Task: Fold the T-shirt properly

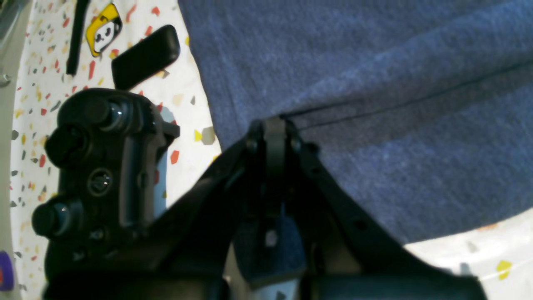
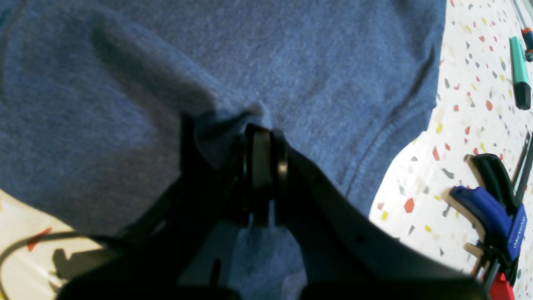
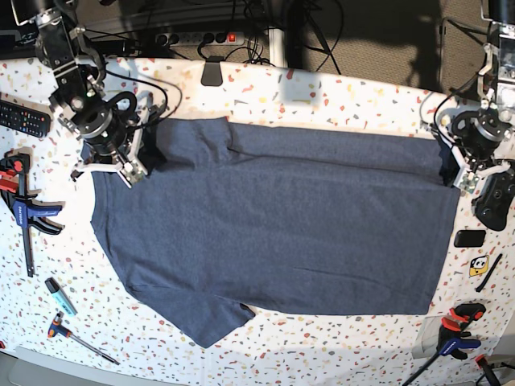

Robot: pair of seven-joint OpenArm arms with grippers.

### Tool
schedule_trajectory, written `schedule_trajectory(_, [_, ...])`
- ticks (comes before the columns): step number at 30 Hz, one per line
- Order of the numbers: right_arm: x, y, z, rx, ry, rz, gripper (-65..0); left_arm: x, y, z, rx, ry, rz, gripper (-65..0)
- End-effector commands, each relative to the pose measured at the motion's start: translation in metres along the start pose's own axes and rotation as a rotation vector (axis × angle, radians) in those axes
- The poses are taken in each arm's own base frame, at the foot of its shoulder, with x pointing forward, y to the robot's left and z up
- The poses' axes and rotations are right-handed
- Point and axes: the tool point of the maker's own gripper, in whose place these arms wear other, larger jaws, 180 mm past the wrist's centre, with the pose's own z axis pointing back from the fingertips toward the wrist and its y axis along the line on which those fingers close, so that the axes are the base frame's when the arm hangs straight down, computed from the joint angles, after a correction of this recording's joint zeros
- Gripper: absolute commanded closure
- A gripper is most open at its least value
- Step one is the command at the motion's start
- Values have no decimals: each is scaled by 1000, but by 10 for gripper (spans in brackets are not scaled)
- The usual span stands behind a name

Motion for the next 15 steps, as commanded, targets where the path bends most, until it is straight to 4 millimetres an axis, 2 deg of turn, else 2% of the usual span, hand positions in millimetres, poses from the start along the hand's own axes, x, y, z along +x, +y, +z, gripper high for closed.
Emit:
schedule_trajectory(1, [10, -12, 1, -27, -29, 13, 0, 17, 17, 1, 34, -51, -15, 0])
schedule_trajectory(7, [8, -11, 0, -27, -16, 7, 0, 24, 21, -1, 43, -63, -18, 0])
schedule_trajectory(10, [-1, -11, 0, -27, 34, 6, 0, 19, 22, -1, 45, -39, -31, 0])
schedule_trajectory(11, [-5, -12, 0, -28, 58, 5, -39, 17, 22, -1, 48, -24, -41, 0])
schedule_trajectory(13, [-8, -13, 1, -33, 74, 4, -185, 14, 24, -1, 54, -5, -68, -136])
schedule_trajectory(14, [-8, -16, 1, -45, 74, -2, -229, 12, 24, -1, 58, 3, -85, -200])
schedule_trajectory(15, [-8, -19, 1, -63, 73, -12, -242, 11, 25, -1, 62, 9, -100, -242])
